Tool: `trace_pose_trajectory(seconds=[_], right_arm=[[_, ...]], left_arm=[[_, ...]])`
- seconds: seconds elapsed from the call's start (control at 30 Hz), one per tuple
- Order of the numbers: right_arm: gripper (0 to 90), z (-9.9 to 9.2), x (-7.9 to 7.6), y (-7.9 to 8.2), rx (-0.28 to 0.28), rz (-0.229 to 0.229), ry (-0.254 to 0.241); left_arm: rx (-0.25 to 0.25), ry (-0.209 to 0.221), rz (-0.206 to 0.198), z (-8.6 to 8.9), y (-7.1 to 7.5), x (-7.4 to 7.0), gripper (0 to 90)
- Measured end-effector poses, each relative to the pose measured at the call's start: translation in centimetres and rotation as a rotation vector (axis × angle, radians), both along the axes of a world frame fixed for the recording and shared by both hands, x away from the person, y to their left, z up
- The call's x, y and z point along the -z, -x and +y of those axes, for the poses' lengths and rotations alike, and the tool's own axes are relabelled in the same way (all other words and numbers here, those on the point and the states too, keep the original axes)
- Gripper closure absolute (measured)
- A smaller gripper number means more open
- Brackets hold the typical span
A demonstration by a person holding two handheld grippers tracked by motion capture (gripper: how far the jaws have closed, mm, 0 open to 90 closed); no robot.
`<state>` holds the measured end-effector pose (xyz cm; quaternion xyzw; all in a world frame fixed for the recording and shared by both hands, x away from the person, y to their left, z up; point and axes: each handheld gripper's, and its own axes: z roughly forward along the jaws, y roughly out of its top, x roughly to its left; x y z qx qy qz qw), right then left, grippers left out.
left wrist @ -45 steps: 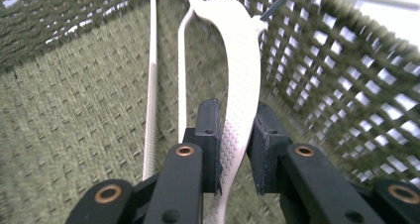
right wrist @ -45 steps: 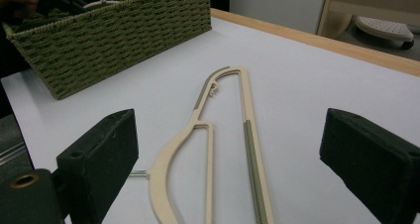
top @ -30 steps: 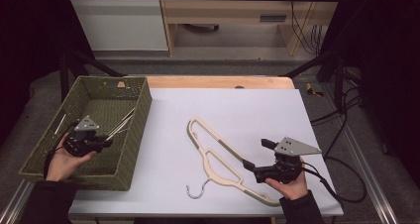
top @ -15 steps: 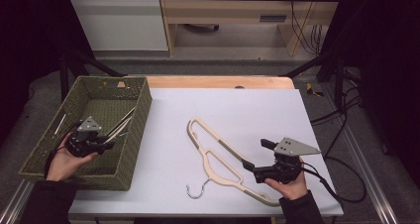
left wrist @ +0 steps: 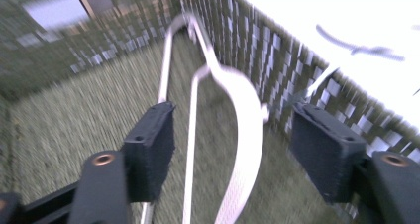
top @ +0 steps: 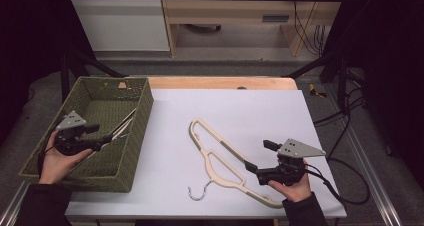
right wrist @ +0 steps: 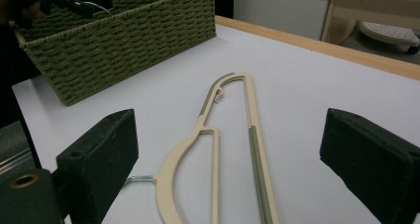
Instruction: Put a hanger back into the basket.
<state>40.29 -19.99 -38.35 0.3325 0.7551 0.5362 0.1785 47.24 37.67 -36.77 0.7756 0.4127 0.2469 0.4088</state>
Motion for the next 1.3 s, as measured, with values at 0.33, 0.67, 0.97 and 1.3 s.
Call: trace_pose_trajectory(seconds=[0.33,0.67,0.97,1.3], right_arm=[[7.8,0.0,-0.1,0.2,-0.003,0.002,-0.020],[9.6,0.1,0.0,0.2,-0.019,0.022,-0.017],[9.9,0.1,0.1,0.2,-0.010,0.028,0.007],[11.3,0.0,0.1,0.2,0.009,0.028,0.026]], left_arm=[[-0.015,0.187,-0.165,-1.6,3.9,-3.8,11.2],[0.113,0.220,-0.225,-9.1,6.7,-4.6,7.8],[0.194,0.202,-0.187,-14.0,7.5,-3.3,7.5],[0.286,0.154,-0.082,-19.7,7.2,1.1,10.7]])
